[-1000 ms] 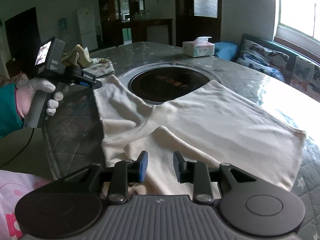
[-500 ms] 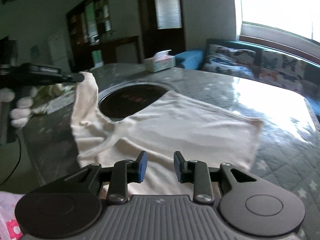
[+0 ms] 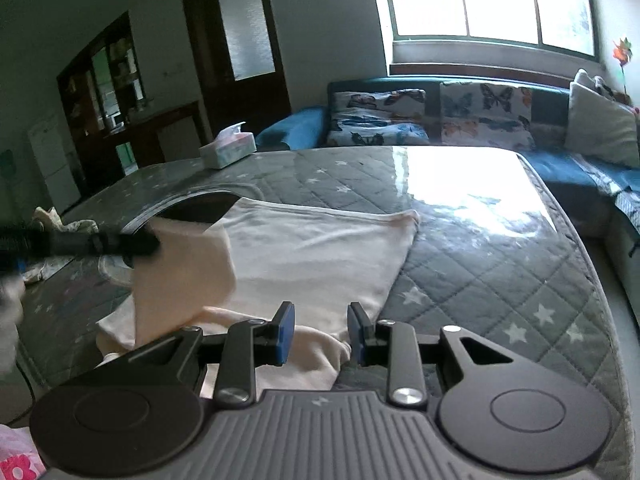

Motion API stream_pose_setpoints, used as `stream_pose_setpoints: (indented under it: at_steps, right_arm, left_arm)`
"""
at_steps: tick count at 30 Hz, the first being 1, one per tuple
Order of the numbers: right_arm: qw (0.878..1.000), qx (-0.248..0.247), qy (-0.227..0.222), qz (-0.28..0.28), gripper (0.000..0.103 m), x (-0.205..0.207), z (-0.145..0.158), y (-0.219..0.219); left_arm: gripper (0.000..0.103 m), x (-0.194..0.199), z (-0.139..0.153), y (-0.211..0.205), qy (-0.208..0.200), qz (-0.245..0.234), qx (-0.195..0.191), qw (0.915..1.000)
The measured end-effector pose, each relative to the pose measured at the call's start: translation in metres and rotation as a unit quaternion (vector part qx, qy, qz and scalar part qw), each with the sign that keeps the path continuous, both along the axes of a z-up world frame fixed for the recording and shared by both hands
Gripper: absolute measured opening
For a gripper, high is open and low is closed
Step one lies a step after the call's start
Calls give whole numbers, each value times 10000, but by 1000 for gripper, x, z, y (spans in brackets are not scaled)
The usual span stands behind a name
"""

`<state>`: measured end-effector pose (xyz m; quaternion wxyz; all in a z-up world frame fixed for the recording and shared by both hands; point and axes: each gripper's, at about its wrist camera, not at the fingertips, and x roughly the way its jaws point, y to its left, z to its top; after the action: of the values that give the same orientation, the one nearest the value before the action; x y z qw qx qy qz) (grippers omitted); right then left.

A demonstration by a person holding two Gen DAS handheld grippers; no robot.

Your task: Fold clothes

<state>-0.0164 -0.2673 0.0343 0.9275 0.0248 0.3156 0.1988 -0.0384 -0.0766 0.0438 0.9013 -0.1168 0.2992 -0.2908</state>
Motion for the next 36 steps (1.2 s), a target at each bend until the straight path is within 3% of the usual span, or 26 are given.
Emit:
stream_pose_setpoints:
  at_steps: [5, 10, 17, 24, 31, 36]
  right_arm:
    - [9999, 37, 46, 93, 28, 3, -4, 8]
    - [9995, -6, 105, 303, 28, 5, -9, 21]
    - [9975, -95, 186, 675, 28, 9, -19, 43]
    - [9941, -412, 213, 976, 29, 7, -29, 57]
    - [9884, -878, 126, 1234, 29, -5, -32, 64]
    - [9848, -900, 37, 1482, 29, -18, -25, 68]
  left_arm:
    - [10, 0, -22, -17, 361, -401, 261, 9982]
    - [10, 1, -26, 2, 298, -291, 451, 9981]
    - [10, 32, -45, 40, 519, 435, 818, 9943]
    - [9, 39, -55, 70, 708, 851, 860, 9901]
    - [9, 26, -33, 72, 170, 754, 1121, 9907]
    - [9, 26, -40, 79, 340, 711, 1298, 9884]
